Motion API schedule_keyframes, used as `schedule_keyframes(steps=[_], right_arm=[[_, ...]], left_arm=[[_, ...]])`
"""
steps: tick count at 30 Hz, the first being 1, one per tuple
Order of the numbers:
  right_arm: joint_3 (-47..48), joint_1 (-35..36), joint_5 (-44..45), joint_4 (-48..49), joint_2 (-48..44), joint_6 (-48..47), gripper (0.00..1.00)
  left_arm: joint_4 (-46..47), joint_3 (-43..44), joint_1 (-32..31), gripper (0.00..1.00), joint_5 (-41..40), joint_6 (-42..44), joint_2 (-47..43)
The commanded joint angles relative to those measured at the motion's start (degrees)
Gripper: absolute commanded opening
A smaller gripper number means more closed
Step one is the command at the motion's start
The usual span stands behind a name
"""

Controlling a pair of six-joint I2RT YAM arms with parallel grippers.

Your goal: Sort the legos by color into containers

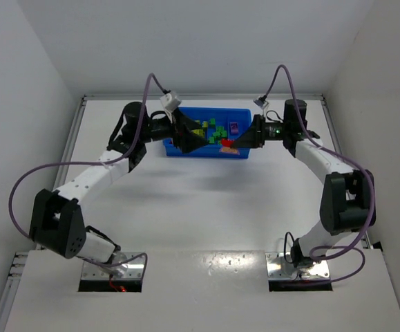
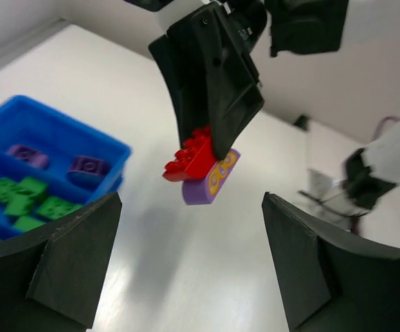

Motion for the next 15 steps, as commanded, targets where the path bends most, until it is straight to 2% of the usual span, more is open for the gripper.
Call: schedule_keyframes(steps=[1, 3, 4, 6, 7, 15], right_arm=[[-0.1, 0.3, -2.7, 6.1, -3.9, -0.8, 0.00], [0.5, 0.8, -3.2, 6.1, -3.9, -0.8, 0.00], [1.1, 0.8, -4.1, 6.6, -3.9, -0.8, 0.00], [1.9, 0.8, -4.8, 6.6, -3.9, -0.8, 0.00], [2.6, 1.3, -5.5, 6.6, -3.9, -0.8, 0.00], [3.7, 2.5, -5.5, 6.6, -5.7, -0.8, 0.00]], left_arm=[[19.5, -0.2, 2.0, 0.89, 14.2, -28.3, 5.7], [24.0, 0.5, 2.0, 0.89, 17.8, -30.3, 7.4], [21.6, 1.6, 1.2, 0.89, 19.1, -30.3, 8.2], [15.0, 7.0, -0.4, 0.87, 23.1, -24.0, 11.2], [8.7, 8.6, -0.4, 0.86, 23.8, -22.0, 12.2], [7.5, 13.5, -2.2, 0.79, 27.4, -20.8, 16.3]])
